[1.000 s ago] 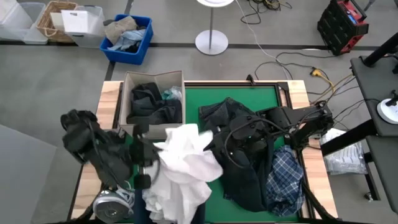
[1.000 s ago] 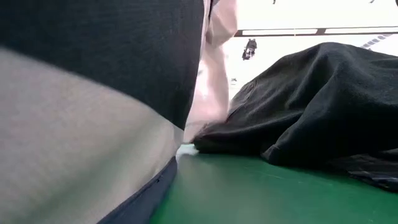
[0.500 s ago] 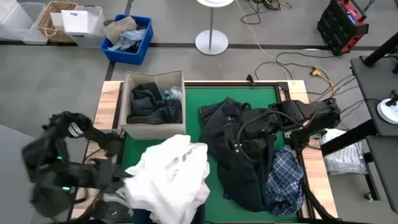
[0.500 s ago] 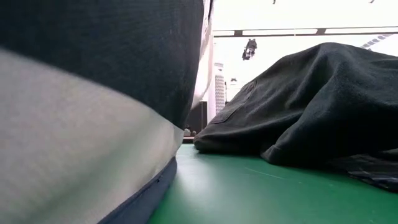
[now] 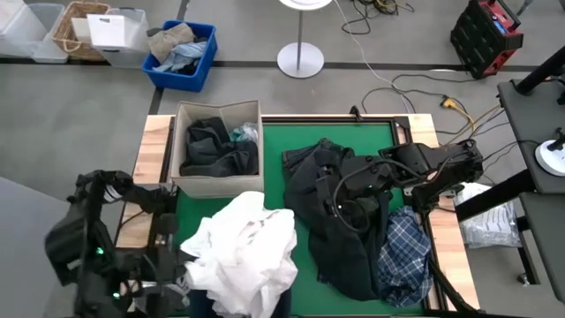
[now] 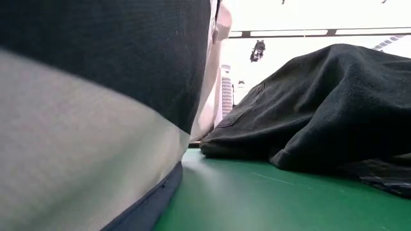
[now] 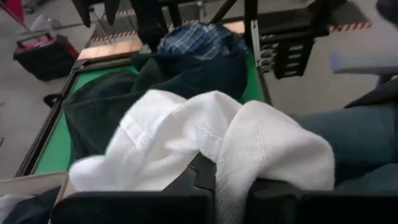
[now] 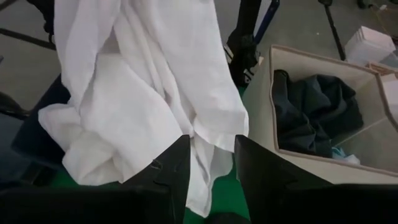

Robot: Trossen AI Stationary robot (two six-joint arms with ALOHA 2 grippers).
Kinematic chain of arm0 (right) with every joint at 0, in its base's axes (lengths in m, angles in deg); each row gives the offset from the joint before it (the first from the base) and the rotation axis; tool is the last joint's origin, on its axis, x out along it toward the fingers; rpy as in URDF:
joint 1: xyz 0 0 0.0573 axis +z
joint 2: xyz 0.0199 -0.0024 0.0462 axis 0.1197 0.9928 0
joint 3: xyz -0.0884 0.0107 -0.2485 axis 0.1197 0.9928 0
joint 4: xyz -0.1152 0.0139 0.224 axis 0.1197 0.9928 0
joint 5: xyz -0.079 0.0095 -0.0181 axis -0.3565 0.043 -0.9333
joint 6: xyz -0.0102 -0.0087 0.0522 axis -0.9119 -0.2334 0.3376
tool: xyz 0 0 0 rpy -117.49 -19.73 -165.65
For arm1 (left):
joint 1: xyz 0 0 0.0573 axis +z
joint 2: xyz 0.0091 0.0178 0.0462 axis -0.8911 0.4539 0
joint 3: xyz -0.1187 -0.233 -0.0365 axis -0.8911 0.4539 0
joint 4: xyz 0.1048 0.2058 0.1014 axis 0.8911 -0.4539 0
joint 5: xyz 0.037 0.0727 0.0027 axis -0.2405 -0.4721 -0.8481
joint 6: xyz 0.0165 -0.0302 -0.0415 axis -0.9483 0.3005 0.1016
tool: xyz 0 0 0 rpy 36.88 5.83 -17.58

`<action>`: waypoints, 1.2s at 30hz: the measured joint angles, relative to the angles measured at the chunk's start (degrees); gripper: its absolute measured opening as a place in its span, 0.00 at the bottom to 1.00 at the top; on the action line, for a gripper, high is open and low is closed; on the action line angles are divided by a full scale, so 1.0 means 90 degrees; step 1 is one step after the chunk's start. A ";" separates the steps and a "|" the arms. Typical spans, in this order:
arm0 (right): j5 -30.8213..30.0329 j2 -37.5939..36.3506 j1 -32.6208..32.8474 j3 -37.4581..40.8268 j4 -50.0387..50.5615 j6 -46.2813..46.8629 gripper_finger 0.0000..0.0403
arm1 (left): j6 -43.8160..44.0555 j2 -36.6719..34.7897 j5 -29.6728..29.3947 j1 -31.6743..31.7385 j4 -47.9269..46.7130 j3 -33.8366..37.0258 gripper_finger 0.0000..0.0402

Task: Sort clothes
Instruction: Put the white blouse into the blue laundry organizer

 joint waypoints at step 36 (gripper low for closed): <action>0.0016 0.0000 -0.0003 0.0112 0.0193 0.0504 0.40 | 0.1276 0.0920 0.2982 0.1670 0.1965 0.2860 0.18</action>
